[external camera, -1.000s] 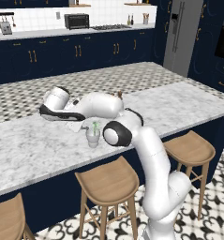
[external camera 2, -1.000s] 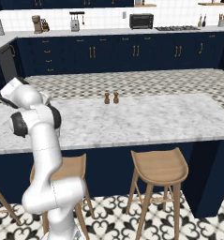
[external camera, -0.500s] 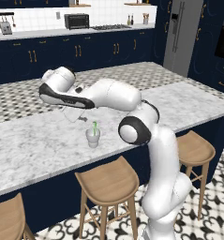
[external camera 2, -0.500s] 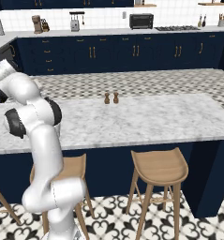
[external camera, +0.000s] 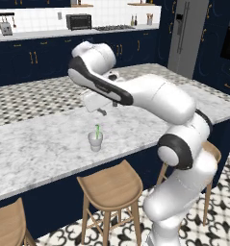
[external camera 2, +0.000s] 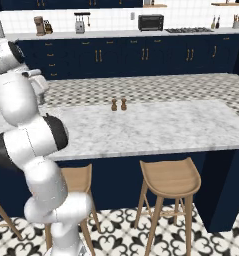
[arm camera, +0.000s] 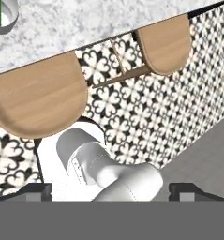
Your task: Take a straw from the drawer in front and place it inside the glass cup on the dining counter.
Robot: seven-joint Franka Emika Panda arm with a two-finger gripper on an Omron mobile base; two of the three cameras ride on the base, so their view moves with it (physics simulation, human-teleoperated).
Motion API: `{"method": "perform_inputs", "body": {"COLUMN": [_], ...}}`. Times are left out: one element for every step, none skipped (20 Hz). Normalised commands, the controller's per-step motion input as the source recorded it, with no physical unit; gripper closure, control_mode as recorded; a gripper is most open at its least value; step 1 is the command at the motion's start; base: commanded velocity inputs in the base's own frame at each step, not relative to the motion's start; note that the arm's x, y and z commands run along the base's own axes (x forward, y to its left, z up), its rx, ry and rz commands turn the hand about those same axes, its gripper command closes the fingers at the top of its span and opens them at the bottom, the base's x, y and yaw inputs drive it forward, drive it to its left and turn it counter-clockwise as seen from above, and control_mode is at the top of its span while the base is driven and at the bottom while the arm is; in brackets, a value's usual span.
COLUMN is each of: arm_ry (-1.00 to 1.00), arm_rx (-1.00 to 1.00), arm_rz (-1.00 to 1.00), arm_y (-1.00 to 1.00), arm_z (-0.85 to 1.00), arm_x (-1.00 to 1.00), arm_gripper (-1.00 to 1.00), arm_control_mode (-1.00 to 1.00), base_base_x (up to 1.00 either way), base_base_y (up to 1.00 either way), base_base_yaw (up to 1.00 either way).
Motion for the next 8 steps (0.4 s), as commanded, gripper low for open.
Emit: {"method": "perform_inputs", "body": {"arm_ry": [-0.02, -0.01, -0.01, -0.01, -0.07, -0.07, -0.12, -0.10], "arm_rx": [0.38, 0.38, 0.40, 0.37, 0.30, 0.27, 0.23, 0.21], "arm_rz": [0.00, 0.00, 0.00, 0.00, 0.00, 0.00, 0.00, 0.00], "arm_y": [-0.99, -1.00, -1.00, -1.00, -0.94, -0.92, -0.85, -0.86], "arm_z": [0.26, 0.19, 0.09, 0.00, 0.00, 0.00, 0.00, 0.00], "arm_x": [-0.72, -0.55, -0.44, -0.24, -0.04, 0.00, 0.00, 0.00], "arm_gripper": [-1.00, -1.00, -1.00, -1.00, -1.00, -1.00, -1.00, -1.00], "arm_control_mode": [-1.00, -1.00, -1.00, -1.00, -1.00, -1.00, -1.00, -1.00], "base_base_x": [0.00, 0.00, 0.00, 0.00, 0.00, 0.00, 0.00, 0.00], "base_base_y": [0.00, 0.00, 0.00, 0.00, 0.00, 0.00, 0.00, 0.00], "base_base_yaw": [0.00, 0.00, 0.00, 0.00, 0.00, 0.00, 0.00, 0.00]}}
